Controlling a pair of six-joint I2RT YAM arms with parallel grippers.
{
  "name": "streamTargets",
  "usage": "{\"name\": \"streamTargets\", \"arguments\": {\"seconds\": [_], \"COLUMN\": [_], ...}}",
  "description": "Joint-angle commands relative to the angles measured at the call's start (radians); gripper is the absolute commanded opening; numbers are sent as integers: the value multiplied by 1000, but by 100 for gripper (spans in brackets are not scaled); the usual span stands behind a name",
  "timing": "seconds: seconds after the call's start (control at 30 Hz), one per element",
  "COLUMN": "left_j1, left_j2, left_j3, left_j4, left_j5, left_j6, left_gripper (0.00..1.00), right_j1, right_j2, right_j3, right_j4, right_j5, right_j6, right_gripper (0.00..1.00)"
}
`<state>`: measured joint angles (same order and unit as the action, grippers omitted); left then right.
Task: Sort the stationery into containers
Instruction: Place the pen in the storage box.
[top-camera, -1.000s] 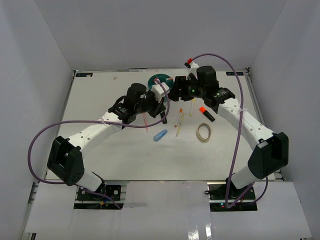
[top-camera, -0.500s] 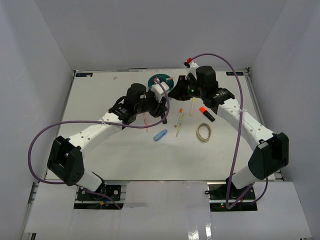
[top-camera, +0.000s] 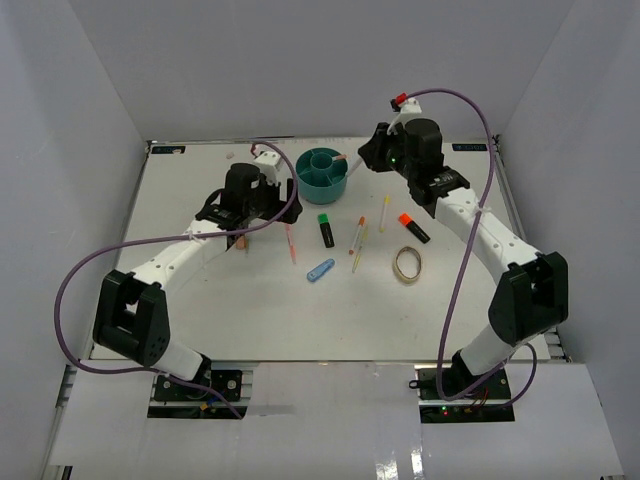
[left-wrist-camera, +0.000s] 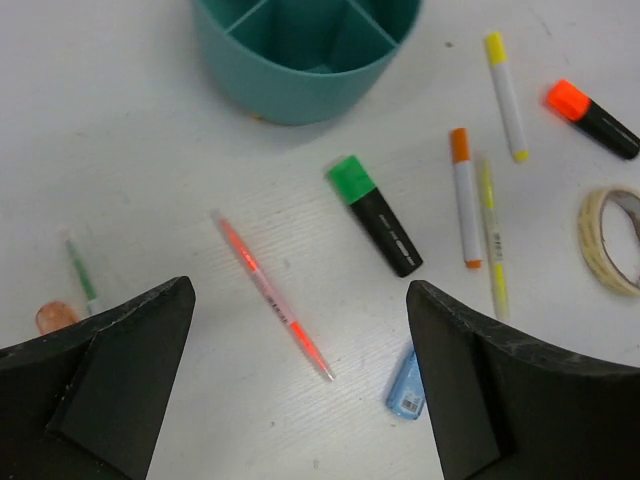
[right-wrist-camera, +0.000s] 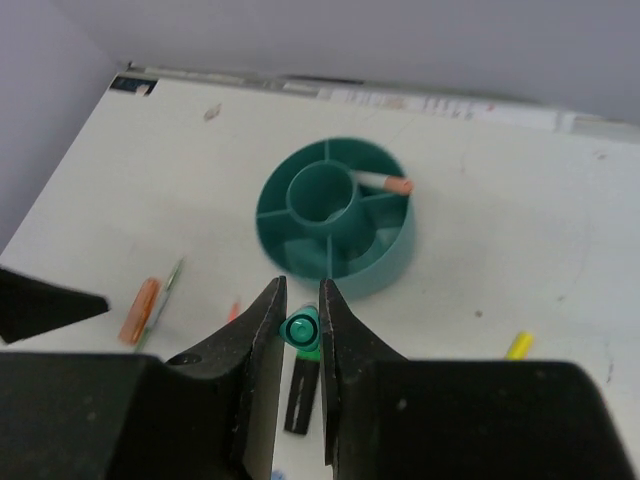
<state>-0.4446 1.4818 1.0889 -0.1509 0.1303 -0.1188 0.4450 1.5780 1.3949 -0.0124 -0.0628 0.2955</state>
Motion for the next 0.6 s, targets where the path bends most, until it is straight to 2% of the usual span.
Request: {"name": "streamTargets", "arguments": {"seconds": [0.0, 0.13, 0.3, 0.57], "left_j1": [44, 60, 69, 69], "left_j2": [-2, 55, 66, 72], "left_j3": [-14, 46, 39, 46], "left_j4": [-35, -105, -115, -122], "left_j5": [-43, -41, -46, -37], "left_j6": [-139, -163, -179, -182], "left_gripper": [98, 98, 98, 98], "right_j1": [-28, -38, -38, -37], "right_j2": [62, 161, 296, 428], "right_j3": [62, 131, 223, 251], "right_j4": [225, 305, 365, 495], "right_j5": [110, 98, 74, 0], "right_j6": [-30, -35, -58, -59], "right_gripper": [8, 8, 8, 8]}}
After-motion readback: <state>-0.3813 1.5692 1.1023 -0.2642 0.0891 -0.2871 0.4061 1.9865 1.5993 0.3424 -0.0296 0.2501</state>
